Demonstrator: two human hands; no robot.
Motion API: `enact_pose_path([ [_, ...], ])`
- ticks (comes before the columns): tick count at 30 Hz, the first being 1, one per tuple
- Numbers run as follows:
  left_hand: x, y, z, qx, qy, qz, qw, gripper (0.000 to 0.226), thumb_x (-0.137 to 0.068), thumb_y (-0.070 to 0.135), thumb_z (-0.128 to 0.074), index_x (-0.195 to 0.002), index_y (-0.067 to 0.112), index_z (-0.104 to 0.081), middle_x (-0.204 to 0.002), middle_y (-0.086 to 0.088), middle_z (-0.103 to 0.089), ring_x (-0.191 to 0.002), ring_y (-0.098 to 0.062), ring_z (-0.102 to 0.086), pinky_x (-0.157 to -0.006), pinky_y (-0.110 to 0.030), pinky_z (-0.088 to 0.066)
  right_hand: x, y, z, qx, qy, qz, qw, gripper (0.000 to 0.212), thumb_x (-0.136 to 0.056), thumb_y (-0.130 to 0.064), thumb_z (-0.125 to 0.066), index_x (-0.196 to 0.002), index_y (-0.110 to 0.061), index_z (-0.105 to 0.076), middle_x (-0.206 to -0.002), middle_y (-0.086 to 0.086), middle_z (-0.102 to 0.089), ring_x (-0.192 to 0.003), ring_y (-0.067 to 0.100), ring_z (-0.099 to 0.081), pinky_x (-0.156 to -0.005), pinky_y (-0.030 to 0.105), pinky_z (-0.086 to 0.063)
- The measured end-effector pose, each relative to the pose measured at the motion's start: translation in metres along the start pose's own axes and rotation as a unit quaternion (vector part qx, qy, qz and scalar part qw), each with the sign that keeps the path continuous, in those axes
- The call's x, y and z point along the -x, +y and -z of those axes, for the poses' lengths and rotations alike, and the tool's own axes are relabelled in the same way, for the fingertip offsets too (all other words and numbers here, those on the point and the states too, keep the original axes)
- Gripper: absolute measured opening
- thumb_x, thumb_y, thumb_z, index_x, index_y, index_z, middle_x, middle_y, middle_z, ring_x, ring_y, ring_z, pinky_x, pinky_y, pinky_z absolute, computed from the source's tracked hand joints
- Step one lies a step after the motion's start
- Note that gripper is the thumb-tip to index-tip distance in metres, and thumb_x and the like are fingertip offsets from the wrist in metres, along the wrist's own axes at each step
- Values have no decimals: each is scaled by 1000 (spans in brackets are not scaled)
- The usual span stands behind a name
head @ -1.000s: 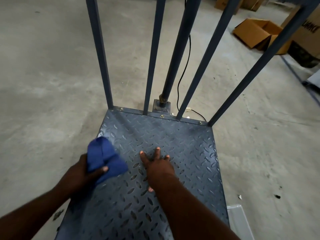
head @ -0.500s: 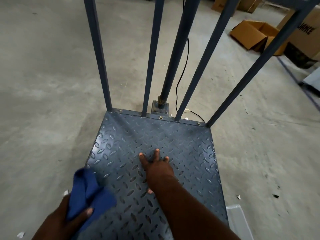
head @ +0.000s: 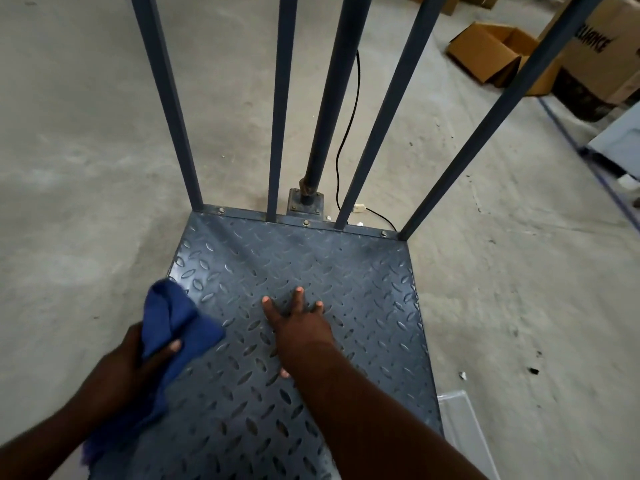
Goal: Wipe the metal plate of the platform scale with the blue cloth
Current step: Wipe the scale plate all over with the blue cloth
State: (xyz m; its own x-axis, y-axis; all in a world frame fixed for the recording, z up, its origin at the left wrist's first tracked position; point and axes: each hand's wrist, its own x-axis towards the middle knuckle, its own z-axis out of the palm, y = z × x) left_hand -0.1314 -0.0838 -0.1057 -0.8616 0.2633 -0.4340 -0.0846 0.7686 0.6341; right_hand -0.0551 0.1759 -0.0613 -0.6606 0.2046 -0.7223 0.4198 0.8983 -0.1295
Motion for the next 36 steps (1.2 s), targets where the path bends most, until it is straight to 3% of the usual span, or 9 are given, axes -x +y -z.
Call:
enact_pose_path([
  [5, -137, 10, -7, 41, -1, -25, 999, 109, -61, 96, -72, -141, 24, -54, -131, -11, -69, -117, -36, -68, -96, -49, -54, -2, 1, 0, -7, -5, 3, 1000, 112, -92, -10, -73, -161, -49, 8, -167, 11, 29, -153, 53, 11, -118, 69, -25],
  [13, -137, 62, -14, 94, 52, -83, 991, 88, -93, 25, -84, -165, 16, -34, -159, -1, -46, -143, -24, -46, -109, -28, -31, -9, 5, 0, -17, -9, 4, 1000, 115, -90, -11, -75, -160, -51, 6, -167, 10, 31, -152, 54, 12, -116, 73, -27],
  [18, -91, 20, -22, -40, 51, -91, 994, 94, -92, 66, -66, -168, 28, -27, -151, -25, -50, -131, -47, -57, -102, -53, -49, -23, 2, -25, -111, 90, -15, 990, 76, -99, -64, -44, -162, -48, -4, -172, 12, 13, -156, 45, 4, -120, 69, -16],
  [20, -54, -4, -32, -130, 98, -127, 978, 85, -94, 67, -51, -167, 30, -30, -160, -23, -39, -138, -48, -52, -106, -56, -49, -24, 3, -24, -76, 76, -14, 994, 76, -101, -60, -45, -163, -47, -4, -172, 13, 12, -155, 48, 1, -120, 69, -20],
  [23, 3, -51, -50, -231, 125, -279, 924, 81, -90, 53, -48, -164, 18, -42, -171, -27, -26, -149, -48, -40, -125, -52, -29, -15, 6, -7, -30, -3, -11, 999, 102, -97, -14, -66, -161, -49, 5, -169, 12, 26, -153, 55, 6, -116, 70, -31],
  [28, 62, -121, -94, -571, 149, -460, 663, 99, -82, 26, -42, -171, 10, 0, -174, -29, -12, -158, -46, -23, -129, -56, -5, -2, 7, -7, 16, 17, -1, 1000, 100, -99, -13, -65, -163, -44, 6, -169, 13, 23, -154, 54, 3, -117, 62, -31],
  [31, 74, -128, -87, -604, 117, -528, 586, 88, -93, 22, -40, -169, 6, 3, -168, -38, -19, -158, -58, -8, -123, -66, -9, 1, 12, -9, 29, 21, 7, 999, 102, -98, -17, -67, -164, -37, 8, -169, 13, 23, -154, 53, 4, -118, 62, -30],
  [32, 77, -118, -84, -566, 114, -554, 600, 78, -105, 31, -43, -170, 11, -7, -168, -35, -23, -160, -56, -5, -121, -65, -10, 2, 12, -10, 36, 27, 6, 999, 102, -99, -17, -67, -164, -37, 9, -170, 13, 22, -154, 53, 3, -118, 62, -30],
  [36, 38, -41, -62, -361, 51, -393, 844, 75, -104, 70, -32, -168, 30, -33, -177, -7, -23, -164, -27, -17, -128, -48, -16, -5, 10, -12, 38, 35, -1, 999, 105, -96, -19, -71, -163, -39, 8, -170, 13, 20, -154, 53, -1, -117, 61, -32],
])
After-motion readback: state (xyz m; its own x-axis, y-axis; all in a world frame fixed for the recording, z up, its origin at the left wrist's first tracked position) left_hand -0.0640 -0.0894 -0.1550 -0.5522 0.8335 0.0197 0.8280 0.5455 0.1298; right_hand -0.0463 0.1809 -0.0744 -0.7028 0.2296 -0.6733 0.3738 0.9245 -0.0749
